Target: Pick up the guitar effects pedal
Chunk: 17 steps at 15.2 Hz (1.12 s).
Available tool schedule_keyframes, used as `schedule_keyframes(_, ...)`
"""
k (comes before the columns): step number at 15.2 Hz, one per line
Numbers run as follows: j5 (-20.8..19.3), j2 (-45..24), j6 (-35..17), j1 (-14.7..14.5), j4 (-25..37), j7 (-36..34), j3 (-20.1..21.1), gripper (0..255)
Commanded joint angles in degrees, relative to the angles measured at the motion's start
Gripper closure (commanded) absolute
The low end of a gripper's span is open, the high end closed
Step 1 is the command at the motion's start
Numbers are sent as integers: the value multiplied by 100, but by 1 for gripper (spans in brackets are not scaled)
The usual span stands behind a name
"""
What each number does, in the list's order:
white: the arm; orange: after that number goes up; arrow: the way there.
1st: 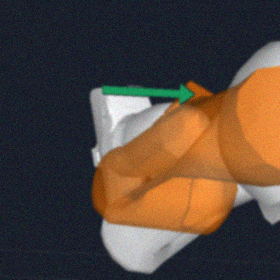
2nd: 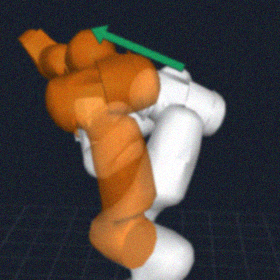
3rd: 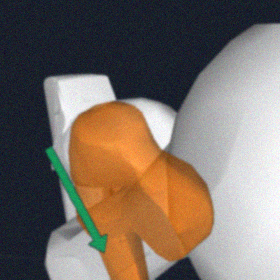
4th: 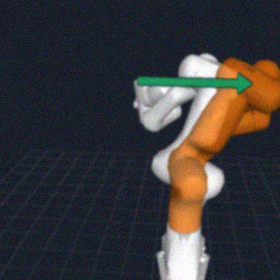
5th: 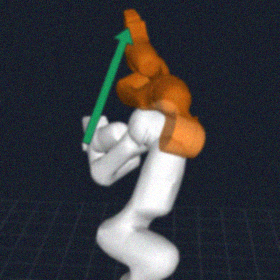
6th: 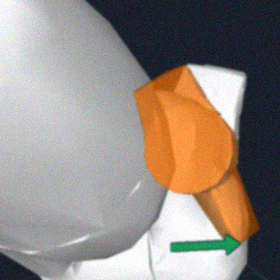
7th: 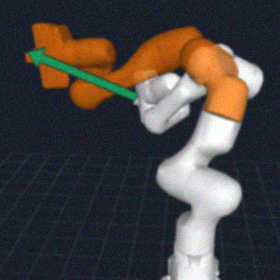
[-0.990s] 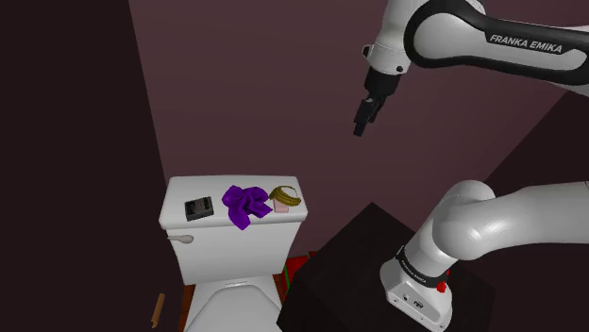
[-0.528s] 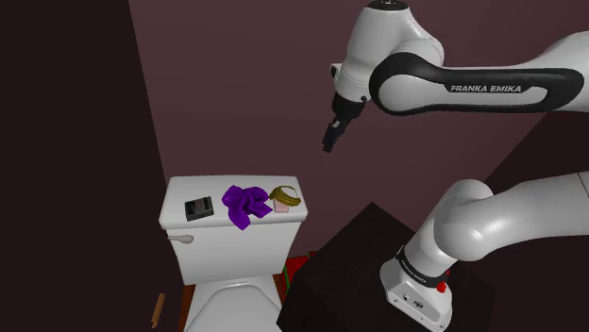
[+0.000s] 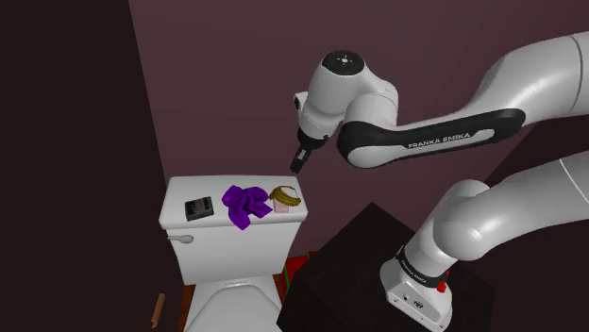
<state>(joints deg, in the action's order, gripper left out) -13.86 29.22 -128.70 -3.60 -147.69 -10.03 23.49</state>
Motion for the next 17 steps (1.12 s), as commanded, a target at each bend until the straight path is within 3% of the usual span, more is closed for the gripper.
schedule_keyframes(1,-408,-381,-437,168,34,-386,350,0)
schedule_keyframes(5,-1633,-1241,-1024,711,266,-1459,1178,0)
schedule_keyframes(8,-2991,-2052,-1106,1165,614,-2548,1814,0)
schedule_keyframes(10,-4029,-2708,-905,1310,924,-3321,2110,0)
schedule_keyframes(13,-5442,-3754,-343,1117,1433,-4254,2194,0)
schedule_keyframes(17,-6822,-4982,420,485,2113,-4958,1918,0)
